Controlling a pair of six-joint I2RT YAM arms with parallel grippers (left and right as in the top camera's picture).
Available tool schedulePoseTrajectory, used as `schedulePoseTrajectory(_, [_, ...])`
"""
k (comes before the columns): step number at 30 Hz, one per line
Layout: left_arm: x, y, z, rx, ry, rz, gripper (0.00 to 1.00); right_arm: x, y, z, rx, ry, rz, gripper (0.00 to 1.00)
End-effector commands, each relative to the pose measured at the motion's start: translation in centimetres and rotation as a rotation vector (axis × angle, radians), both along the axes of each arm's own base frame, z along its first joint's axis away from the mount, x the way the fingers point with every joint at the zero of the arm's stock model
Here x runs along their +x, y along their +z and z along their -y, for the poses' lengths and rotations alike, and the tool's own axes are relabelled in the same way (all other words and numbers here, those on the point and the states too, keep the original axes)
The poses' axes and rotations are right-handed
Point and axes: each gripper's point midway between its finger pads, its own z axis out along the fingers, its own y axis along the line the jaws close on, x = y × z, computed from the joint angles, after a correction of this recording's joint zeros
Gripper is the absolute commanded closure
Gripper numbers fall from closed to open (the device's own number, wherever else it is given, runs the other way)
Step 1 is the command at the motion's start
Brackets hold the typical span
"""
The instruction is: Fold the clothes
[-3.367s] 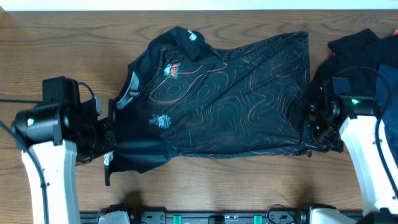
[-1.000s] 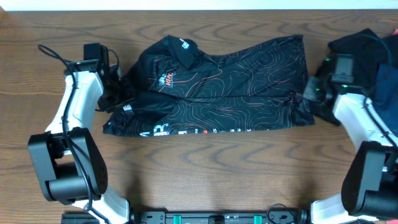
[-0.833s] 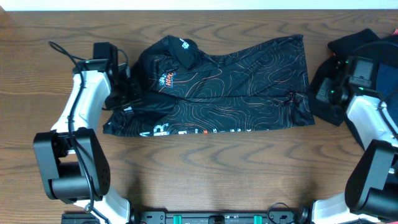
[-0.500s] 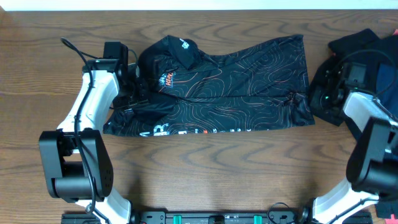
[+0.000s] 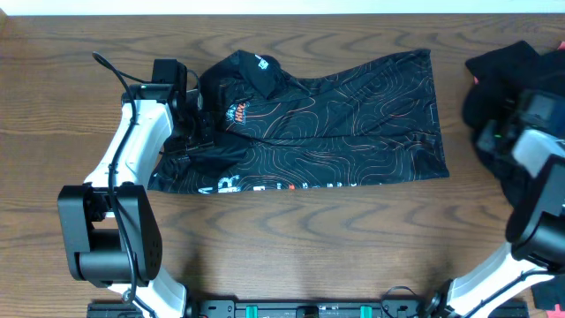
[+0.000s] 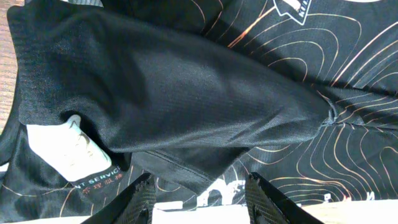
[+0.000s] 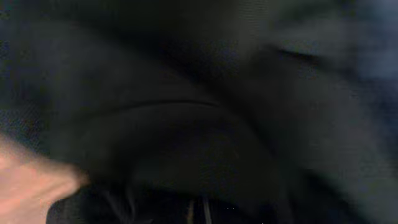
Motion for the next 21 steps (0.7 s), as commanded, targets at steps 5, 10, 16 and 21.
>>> schedulePoseTrajectory(5, [0.0, 0.3, 0.0, 0.003, -0.009, 0.008, 0.50, -1.1, -0.2, 2.2, 0.018, -0.025, -0.042, 0.84])
schedulePoseTrajectory(10, [0.0, 0.3, 0.0, 0.004, -0.010, 0.010, 0.50, 0.3, 0.7, -0.3, 0.091, 0.074, -0.043, 0.72])
schedulePoseTrajectory(16, [0.4, 0.7, 0.0, 0.011, -0.069, 0.036, 0.46, 2.8, 5.9, -4.3, 0.208, 0.187, 0.044, 0.60])
schedulePoseTrajectory(21, [2.4, 2.9, 0.0, 0.022, -0.118, 0.120, 0.31, 3.9, 10.9, -8.4, 0.249, 0.350, 0.127, 0.47])
